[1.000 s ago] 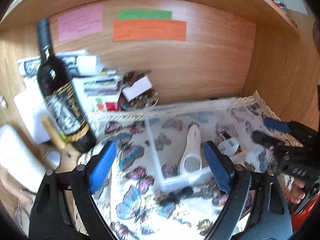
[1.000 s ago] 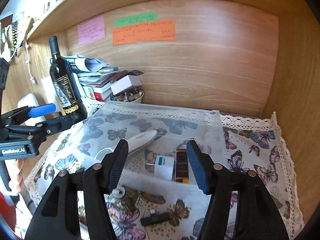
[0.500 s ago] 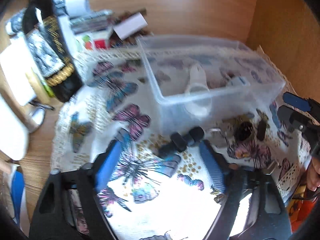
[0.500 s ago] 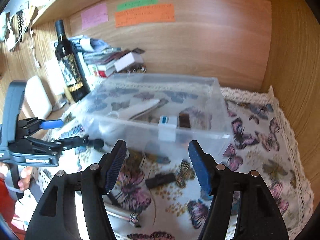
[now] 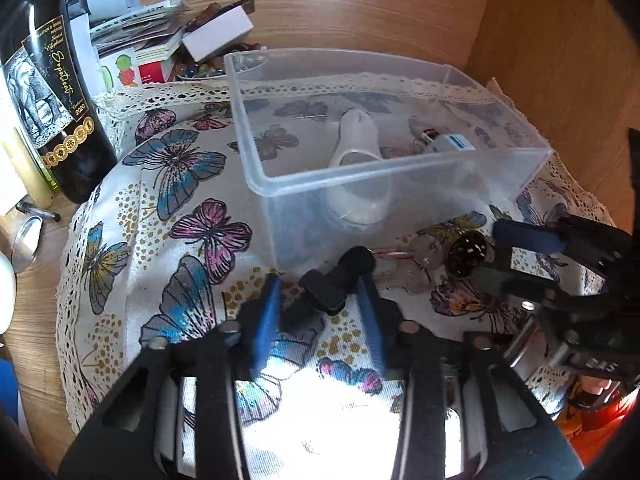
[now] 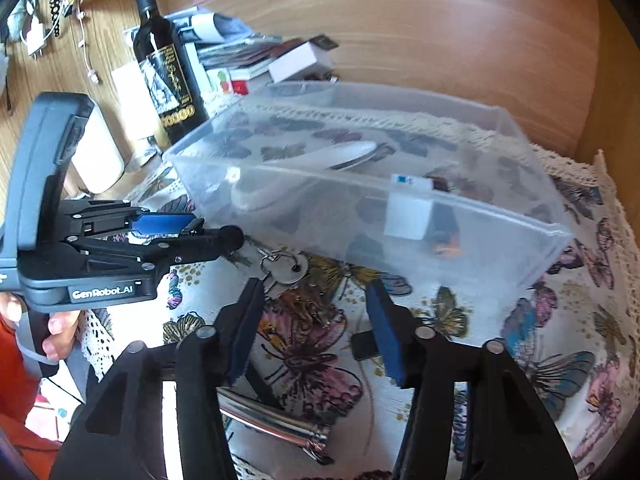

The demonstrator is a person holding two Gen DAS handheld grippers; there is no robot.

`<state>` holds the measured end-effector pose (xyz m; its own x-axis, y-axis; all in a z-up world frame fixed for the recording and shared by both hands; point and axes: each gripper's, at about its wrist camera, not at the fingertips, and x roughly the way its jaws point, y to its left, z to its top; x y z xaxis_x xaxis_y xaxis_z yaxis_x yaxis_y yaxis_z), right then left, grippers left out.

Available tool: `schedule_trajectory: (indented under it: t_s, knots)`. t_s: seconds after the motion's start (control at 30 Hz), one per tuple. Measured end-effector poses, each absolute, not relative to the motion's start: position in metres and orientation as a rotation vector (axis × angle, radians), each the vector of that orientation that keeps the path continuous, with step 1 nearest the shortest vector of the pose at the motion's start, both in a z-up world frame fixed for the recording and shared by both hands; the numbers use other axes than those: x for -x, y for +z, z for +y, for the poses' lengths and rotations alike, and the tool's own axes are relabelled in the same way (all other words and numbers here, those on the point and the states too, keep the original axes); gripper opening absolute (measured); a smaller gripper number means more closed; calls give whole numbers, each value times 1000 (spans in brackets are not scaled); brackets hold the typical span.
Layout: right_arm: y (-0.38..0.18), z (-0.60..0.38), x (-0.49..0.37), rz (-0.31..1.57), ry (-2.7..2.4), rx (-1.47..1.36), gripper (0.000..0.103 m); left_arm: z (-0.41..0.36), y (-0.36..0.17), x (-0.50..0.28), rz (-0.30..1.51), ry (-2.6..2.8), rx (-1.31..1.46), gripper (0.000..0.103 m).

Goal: Organize rigid objects

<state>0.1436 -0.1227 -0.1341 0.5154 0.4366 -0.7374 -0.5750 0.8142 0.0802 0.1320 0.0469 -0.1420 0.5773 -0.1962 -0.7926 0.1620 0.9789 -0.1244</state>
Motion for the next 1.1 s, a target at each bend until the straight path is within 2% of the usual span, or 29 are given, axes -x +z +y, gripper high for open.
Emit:
schedule_trajectory:
  t_s: [0.03,0.1,0.47,1.1]
  knots:
    - [-136,-122,-145,839,615,182,38,46,-141,-130,928,-215,38,28]
    - [-140,-120,-146,859,626,182,30,43,-140,-127,919,-210,26,25]
    - [-126,-128,-134,788,589,184,30,49,-125,-106,865,-154,59,23]
    - [-65,-153,-134,572,506,153,30,58,-55,-100,639,-118,62,23]
